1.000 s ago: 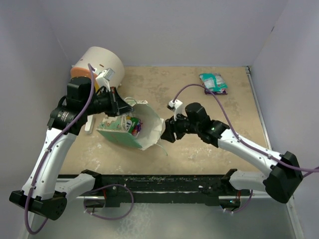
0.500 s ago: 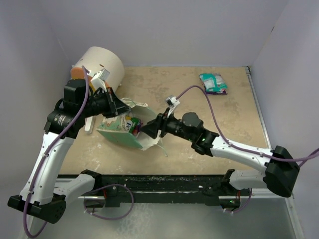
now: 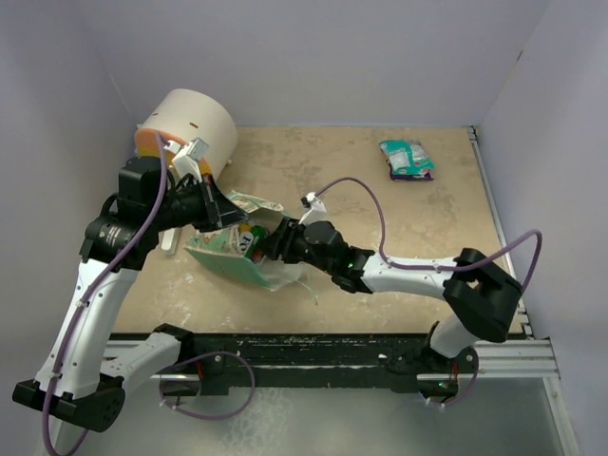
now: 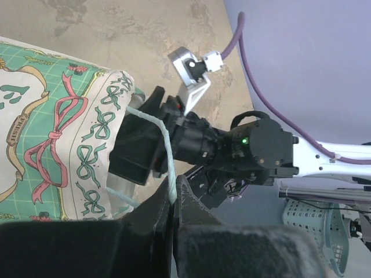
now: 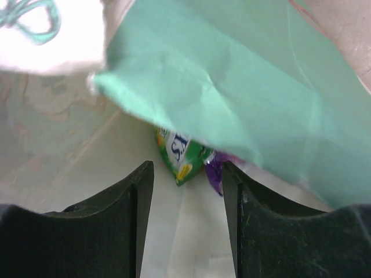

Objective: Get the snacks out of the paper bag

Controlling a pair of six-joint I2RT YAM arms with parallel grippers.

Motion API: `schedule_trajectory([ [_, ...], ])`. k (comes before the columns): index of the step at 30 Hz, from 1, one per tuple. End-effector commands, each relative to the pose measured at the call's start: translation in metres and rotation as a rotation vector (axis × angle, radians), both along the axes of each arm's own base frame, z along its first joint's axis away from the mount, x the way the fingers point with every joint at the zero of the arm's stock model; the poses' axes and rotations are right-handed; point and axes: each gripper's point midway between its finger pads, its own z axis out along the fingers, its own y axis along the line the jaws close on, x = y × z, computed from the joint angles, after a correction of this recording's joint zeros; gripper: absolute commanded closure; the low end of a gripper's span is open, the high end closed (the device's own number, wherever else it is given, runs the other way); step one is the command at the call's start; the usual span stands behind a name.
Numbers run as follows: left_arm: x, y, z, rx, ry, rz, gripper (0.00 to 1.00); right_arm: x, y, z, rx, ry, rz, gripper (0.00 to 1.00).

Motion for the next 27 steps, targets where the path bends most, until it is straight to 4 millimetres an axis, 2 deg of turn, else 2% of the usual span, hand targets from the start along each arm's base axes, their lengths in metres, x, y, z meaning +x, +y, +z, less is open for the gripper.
schedule_trajectory([
  [1,-0.007,-0.006,0.020,-0.065,-0.050,-0.031,1.00,0.028,0.021,0.034,0.112,-0.017,-0.150,0.48],
  [4,-0.006,-0.007,0.023,-0.059,-0.055,-0.042,1.00,0.035,0.031,0.020,0.079,0.018,-0.195,0.48],
  [6,-0.004,-0.008,0.025,-0.063,-0.053,-0.050,1.00,0.039,0.040,0.021,0.080,0.028,-0.233,0.48],
  [13,-0.003,-0.015,0.016,-0.084,-0.025,-0.083,1.00,0.044,0.052,0.001,0.044,0.054,-0.315,0.45],
  [17,-0.003,-0.015,0.015,-0.080,-0.021,-0.091,1.00,0.047,0.047,-0.010,-0.009,0.073,-0.368,0.46],
  [23,-0.001,-0.011,0.013,-0.039,-0.029,-0.085,1.00,0.044,0.032,-0.022,-0.058,0.098,-0.405,0.41],
  [27,-0.002,-0.009,0.009,-0.027,-0.022,-0.075,1.00,0.043,0.045,-0.022,-0.035,0.093,-0.366,0.41],
])
